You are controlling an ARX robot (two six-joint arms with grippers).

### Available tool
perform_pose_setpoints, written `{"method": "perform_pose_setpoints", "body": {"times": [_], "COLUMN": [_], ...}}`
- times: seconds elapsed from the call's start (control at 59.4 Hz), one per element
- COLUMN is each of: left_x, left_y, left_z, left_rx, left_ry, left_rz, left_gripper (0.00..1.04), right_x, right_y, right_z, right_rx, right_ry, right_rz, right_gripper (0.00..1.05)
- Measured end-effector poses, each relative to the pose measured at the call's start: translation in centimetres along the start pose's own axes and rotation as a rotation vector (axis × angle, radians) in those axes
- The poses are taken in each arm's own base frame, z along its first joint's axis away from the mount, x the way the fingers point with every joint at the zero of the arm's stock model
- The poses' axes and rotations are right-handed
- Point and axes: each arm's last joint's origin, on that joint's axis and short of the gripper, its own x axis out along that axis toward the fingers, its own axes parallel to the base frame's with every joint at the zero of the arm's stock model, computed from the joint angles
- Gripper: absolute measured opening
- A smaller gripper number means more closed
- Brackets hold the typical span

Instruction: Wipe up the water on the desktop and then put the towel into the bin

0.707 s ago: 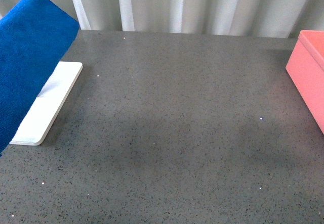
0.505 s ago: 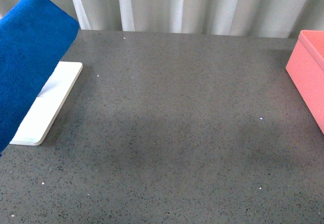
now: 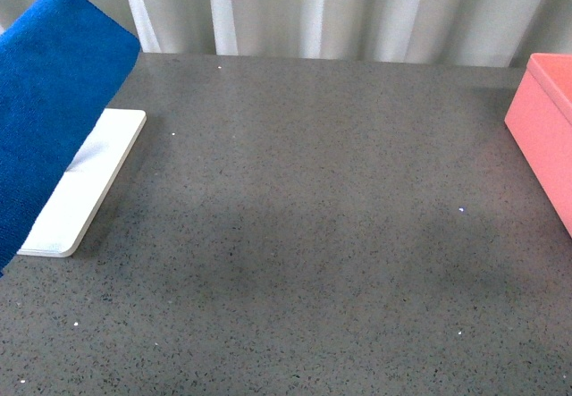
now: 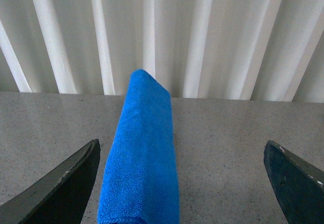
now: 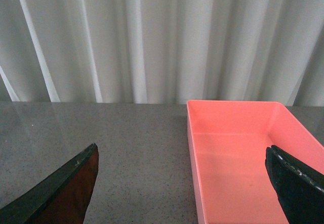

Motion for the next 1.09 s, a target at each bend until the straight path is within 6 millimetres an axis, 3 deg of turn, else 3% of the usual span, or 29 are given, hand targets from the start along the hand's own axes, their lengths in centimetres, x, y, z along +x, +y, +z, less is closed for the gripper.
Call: {"method": "perform_pose_setpoints", "body": {"times": [0.454,0.572,0.673,0.757,0.858,0.959,1.094], "left_x": [0.0,0.5,2.1,4.5,9.2,13.5,21.2], "left_y": [0.0,-0.2,-0.5,-0.6,-0.6,-0.3,0.9], "left_z": [0.0,-0.4,0.3,2.6,5.2,5.8,5.4], "left_rx": [0.0,-0.122,-0.129,-0.093,-0.056,-0.064,0.001], "left_ry": [0.0,0.335,0.365,0.293,0.231,0.299,0.377], "left_rz": [-0.001,-0.254,-0.292,-0.287,-0.27,-0.24,-0.132], "left_gripper": [0.98,0.98,0.98,0.98,0.98,0.98,0.98], "right_x": [0.0,0.0,0.0,0.0,0.0,0.0,0.0], "right_y": [0.0,0.0,0.0,0.0,0.0,0.0,0.0], "right_z": [0.0,0.0,0.0,0.0,0.0,0.0,0.0], "right_rx": [0.0,0.0,0.0,0.0,0.0,0.0,0.0], "right_ry": [0.0,0.0,-0.001,-0.001,-0.001,-0.001,-0.001], "right_rz": [0.0,0.003,0.001,0.001,0.002,0.002,0.002], "right_gripper": [0.98,0.98,0.98,0.98,0.98,0.98,0.98]}}
